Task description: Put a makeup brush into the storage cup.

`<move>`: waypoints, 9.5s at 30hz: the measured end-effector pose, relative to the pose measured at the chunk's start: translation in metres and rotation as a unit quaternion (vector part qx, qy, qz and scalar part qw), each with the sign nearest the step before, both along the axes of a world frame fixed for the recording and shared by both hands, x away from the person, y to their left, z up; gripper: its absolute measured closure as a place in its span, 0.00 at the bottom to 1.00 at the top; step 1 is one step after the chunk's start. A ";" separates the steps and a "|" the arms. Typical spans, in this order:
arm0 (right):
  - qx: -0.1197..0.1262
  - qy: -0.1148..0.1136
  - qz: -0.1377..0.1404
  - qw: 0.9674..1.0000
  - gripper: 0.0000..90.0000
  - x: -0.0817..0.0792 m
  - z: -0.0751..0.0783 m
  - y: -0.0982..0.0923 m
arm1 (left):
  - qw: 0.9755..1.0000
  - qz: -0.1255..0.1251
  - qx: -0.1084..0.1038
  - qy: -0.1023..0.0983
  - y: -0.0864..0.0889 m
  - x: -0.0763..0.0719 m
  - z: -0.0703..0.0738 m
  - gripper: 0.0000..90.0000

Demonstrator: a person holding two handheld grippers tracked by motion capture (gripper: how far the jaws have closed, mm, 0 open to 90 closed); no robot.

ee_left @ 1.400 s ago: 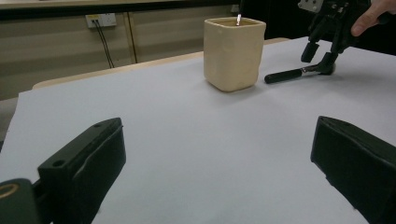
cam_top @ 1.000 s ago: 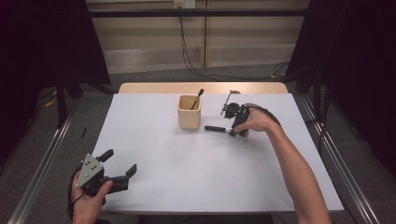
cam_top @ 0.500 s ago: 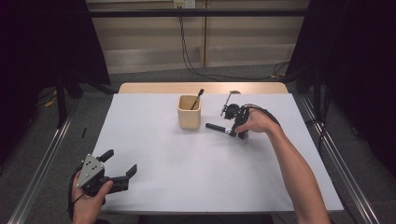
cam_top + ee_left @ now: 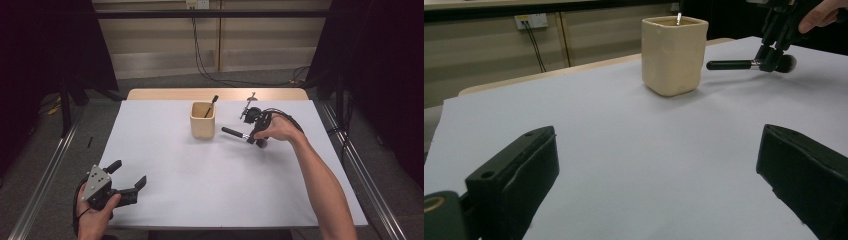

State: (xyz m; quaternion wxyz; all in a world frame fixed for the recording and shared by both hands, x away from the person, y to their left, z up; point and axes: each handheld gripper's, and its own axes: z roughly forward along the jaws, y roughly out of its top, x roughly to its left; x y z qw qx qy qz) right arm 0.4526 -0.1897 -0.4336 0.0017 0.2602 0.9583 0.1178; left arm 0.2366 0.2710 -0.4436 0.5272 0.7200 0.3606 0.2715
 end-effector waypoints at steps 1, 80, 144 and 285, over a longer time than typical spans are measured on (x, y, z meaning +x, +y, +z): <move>0.001 -0.002 0.002 1.000 0.80 0.000 0.000 -0.001 | 1.000 0.000 0.000 0.000 0.000 0.000 0.000 0.04; 0.305 -0.124 -0.081 0.941 0.80 -0.103 0.016 -0.050 | 1.000 -0.004 -0.005 0.001 0.000 0.000 0.002 0.03; 0.160 0.000 0.162 0.974 0.80 -0.146 0.018 0.056 | 0.997 -0.072 0.033 0.023 -0.034 0.014 0.016 0.03; 0.031 -0.001 0.256 0.966 0.79 -0.135 0.015 0.096 | 0.849 -0.394 0.273 0.225 -0.189 0.070 0.012 0.83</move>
